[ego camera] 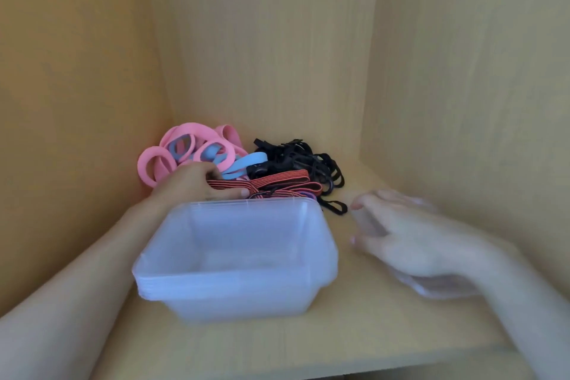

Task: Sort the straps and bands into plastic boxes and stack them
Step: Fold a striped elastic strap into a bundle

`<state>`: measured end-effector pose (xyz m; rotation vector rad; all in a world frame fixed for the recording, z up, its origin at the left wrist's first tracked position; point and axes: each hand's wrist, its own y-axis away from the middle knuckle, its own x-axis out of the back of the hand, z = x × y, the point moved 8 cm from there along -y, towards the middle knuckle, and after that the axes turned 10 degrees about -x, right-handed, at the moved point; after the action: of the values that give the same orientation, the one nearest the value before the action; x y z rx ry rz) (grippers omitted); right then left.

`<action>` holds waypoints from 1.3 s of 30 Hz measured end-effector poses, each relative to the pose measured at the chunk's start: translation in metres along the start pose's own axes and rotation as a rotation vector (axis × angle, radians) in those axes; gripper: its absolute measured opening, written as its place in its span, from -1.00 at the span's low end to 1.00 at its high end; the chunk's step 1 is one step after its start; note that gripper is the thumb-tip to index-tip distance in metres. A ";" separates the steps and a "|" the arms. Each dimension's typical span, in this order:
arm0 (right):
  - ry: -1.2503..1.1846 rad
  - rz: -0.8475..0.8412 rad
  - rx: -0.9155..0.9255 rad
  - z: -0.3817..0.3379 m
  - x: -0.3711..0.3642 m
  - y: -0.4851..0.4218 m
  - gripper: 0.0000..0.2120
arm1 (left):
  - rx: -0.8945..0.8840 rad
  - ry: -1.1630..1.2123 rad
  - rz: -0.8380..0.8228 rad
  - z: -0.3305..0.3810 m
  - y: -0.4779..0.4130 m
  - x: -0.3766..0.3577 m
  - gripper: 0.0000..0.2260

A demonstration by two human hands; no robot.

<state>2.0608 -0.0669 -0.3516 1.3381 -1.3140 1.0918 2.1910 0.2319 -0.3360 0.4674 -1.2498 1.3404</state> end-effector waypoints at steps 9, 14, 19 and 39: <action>-0.106 0.023 -0.015 0.008 -0.008 -0.027 -0.33 | 0.023 0.123 0.092 -0.008 0.010 -0.002 -0.16; -0.099 0.037 -0.052 0.007 -0.006 -0.058 -0.35 | 0.008 0.275 0.137 -0.008 0.012 -0.004 -0.33; -0.099 0.005 -0.037 0.009 -0.002 -0.078 -0.36 | -0.027 0.369 0.212 -0.005 0.014 -0.003 -0.40; -0.327 0.154 0.514 -0.115 0.022 -0.100 -0.87 | -0.012 0.404 0.278 0.011 0.021 0.020 -0.71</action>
<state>2.1628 0.0421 -0.3136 1.8801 -1.4454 1.4257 2.1634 0.2374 -0.3237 0.0054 -1.0067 1.5666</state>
